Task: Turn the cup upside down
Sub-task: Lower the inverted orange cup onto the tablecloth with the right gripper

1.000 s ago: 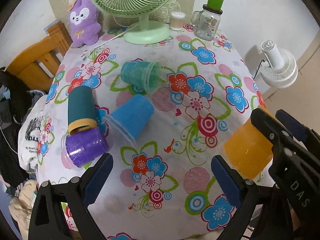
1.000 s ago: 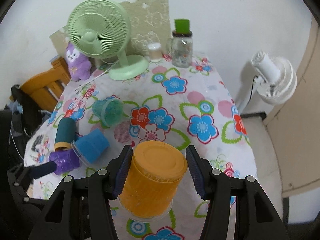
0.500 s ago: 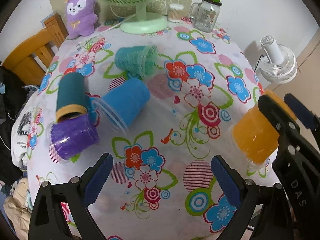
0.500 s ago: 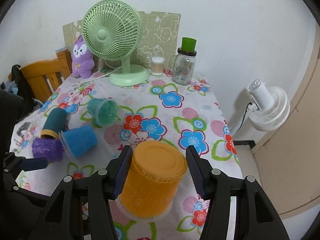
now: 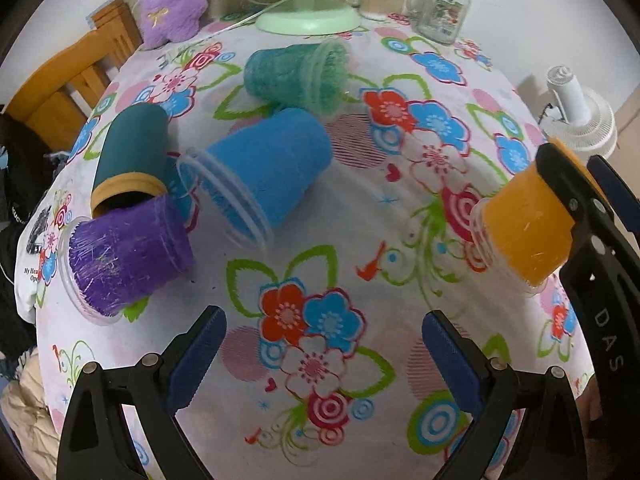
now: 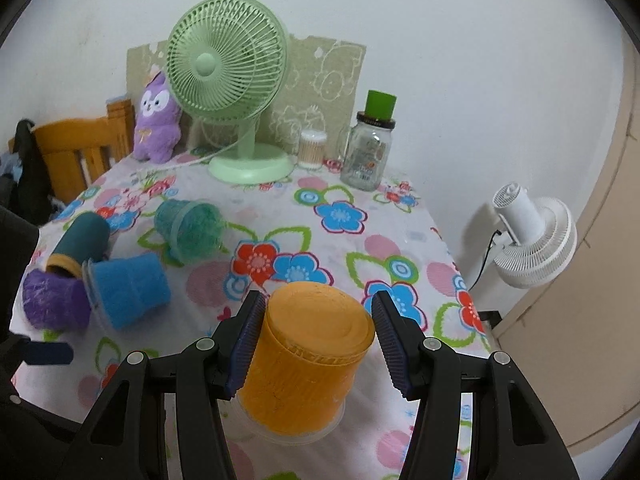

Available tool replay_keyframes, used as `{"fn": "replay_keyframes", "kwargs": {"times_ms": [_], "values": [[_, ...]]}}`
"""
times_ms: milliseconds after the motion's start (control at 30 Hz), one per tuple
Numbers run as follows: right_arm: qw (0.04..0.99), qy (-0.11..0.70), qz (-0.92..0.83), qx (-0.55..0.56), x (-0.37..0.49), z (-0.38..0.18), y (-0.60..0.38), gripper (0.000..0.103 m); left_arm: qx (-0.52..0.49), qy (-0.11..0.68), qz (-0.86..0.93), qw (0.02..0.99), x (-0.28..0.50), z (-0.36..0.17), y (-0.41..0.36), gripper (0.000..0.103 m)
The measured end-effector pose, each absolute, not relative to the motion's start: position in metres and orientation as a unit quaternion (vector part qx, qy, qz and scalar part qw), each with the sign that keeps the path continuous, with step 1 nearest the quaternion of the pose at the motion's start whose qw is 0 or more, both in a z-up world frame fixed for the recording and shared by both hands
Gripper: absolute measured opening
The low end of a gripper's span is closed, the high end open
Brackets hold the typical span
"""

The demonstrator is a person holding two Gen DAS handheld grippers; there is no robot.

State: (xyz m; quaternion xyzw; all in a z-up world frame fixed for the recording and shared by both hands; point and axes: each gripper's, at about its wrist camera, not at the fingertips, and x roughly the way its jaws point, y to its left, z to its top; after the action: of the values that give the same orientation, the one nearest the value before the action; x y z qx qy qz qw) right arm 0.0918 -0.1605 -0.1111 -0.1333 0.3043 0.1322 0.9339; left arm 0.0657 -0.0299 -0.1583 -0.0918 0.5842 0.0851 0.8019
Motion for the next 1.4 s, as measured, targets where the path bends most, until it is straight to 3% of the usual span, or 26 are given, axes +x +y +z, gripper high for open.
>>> {"fn": "replay_keyframes", "kwargs": {"times_ms": [533, 800, 967, 1400], "values": [[0.941, 0.281, 0.132, -0.135, 0.079, -0.144, -0.140, 0.059, -0.063, 0.591, 0.089, 0.799, 0.064, -0.184, -0.015, 0.099], [0.918, 0.360, 0.148, -0.082, 0.080, -0.151, -0.143, 0.060, -0.056, 0.602, 0.089, 0.791, 0.054, -0.181, -0.011, 0.099], [0.890, 0.428, 0.152, -0.039, 0.084, -0.154, -0.148, 0.084, -0.059, 0.616, 0.079, 0.782, 0.050, -0.171, -0.010, 0.099], [0.830, 0.536, 0.142, -0.065, 0.088, -0.152, -0.145, 0.093, -0.032, 0.657, 0.052, 0.752, 0.050, -0.170, -0.016, 0.099]]}}
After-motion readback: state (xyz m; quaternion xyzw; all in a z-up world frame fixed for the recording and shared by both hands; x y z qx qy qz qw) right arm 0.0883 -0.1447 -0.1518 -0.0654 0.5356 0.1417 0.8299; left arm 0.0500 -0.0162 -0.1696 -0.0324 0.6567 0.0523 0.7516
